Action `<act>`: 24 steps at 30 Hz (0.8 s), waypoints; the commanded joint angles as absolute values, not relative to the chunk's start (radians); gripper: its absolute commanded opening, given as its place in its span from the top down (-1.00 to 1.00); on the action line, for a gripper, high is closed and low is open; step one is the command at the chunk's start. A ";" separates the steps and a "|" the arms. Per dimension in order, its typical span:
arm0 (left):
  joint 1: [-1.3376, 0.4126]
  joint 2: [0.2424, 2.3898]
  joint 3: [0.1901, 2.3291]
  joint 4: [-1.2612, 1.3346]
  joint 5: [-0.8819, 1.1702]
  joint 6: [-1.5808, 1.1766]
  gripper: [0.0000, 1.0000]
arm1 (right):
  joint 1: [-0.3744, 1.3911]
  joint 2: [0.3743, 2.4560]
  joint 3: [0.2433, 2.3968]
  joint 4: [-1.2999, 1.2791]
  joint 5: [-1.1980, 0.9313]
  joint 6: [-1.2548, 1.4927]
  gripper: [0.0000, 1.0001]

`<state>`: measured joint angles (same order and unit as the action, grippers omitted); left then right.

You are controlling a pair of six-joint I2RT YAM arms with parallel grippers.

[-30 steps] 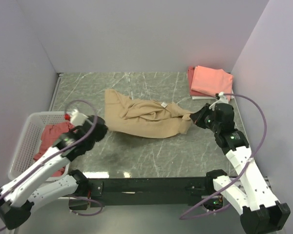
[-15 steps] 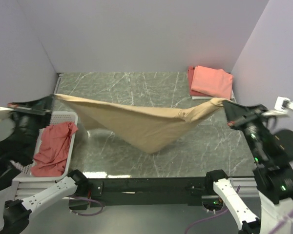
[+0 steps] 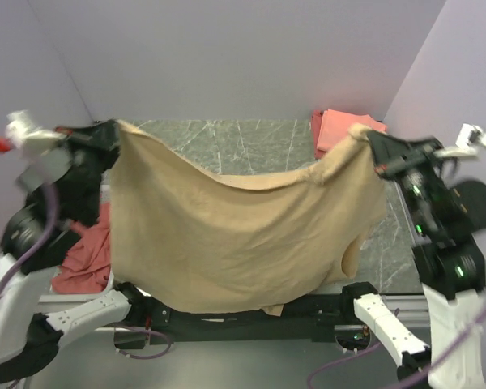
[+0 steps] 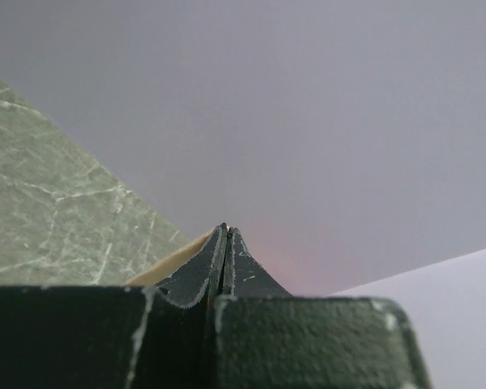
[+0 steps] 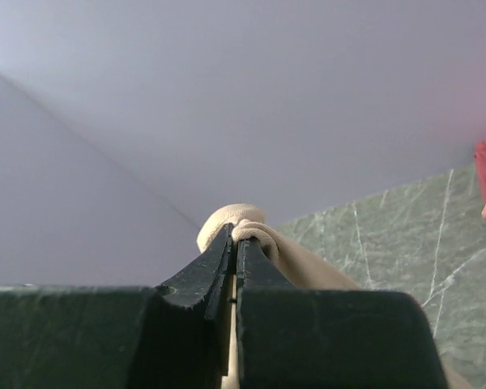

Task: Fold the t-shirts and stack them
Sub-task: Flatten the tshirt out

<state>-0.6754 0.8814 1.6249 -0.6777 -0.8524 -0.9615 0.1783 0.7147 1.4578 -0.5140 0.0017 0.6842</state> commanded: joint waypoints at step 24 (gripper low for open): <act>0.275 1.519 1.829 -0.029 0.340 -1.088 0.99 | 0.115 1.350 1.669 0.109 -0.064 0.661 1.00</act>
